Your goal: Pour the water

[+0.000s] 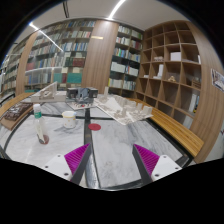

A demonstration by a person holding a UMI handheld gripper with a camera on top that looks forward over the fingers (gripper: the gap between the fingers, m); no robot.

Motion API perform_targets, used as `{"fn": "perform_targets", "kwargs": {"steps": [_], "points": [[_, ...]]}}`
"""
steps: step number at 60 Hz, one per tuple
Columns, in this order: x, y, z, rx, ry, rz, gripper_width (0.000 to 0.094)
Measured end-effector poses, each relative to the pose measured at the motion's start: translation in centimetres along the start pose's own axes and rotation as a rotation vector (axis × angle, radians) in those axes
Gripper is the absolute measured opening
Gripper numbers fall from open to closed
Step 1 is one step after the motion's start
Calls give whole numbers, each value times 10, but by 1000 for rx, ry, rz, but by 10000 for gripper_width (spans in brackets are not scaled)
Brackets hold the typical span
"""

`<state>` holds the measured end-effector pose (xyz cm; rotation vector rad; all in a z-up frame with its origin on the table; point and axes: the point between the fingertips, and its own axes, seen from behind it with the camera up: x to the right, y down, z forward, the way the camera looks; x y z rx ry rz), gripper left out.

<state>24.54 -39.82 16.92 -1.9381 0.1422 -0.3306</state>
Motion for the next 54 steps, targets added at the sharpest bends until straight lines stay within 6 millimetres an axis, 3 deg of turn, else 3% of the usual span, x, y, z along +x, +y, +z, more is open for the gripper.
{"fn": "perform_targets", "kwargs": {"steps": [8,18,23,28,37,45,54], "points": [[-11,0,-10,-14,-2,-6,857],[-33,29,-15,-41,-42,-18,858],[-70,48,-25,-51,-101,-3,857],[-121,59,-32,-55,-175,11,856],[-223,44,-24,-13,-301,26,857],[-298,15,10,40,-352,37,859],[-347,-15,70,104,-338,23,856]]}}
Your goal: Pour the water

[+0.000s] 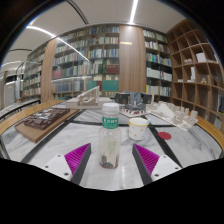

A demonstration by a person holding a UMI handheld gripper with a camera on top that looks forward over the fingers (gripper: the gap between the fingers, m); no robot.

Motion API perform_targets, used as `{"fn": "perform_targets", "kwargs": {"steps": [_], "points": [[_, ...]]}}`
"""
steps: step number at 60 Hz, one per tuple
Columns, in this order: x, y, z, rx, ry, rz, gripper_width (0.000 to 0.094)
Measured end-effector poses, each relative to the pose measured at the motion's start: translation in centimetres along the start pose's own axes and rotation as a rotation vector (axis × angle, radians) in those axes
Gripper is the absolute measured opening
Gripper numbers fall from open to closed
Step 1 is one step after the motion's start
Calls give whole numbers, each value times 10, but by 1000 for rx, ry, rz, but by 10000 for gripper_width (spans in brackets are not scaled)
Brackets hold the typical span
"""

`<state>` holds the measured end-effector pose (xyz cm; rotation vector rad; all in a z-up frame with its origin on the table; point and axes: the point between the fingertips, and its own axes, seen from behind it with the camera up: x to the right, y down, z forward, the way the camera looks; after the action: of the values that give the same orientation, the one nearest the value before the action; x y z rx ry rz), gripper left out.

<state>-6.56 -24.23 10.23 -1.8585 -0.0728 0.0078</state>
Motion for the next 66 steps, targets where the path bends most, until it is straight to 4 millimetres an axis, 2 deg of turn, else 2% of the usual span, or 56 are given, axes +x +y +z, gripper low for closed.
{"fn": "perform_targets", "kwargs": {"steps": [5,9,15,17,26,31,36,41,47,52,55,56,60,66], "points": [[-5,-6,38,29,11,-12,828],[-7,-9,60,47,20,-13,792],[-4,-6,83,54,39,-15,626],[-4,-8,86,65,36,-9,542],[-4,-10,87,80,19,21,426],[-11,-13,85,85,-14,19,407],[-21,-24,80,99,-55,33,407],[-29,-55,73,146,-115,91,408],[-43,-109,66,217,-238,240,407],[-53,-161,58,272,-391,458,406],[-53,-186,60,268,-486,620,405],[-58,-194,62,267,-509,677,405],[-45,-221,74,248,-633,932,404],[-24,-244,95,217,-768,1301,403]]}}
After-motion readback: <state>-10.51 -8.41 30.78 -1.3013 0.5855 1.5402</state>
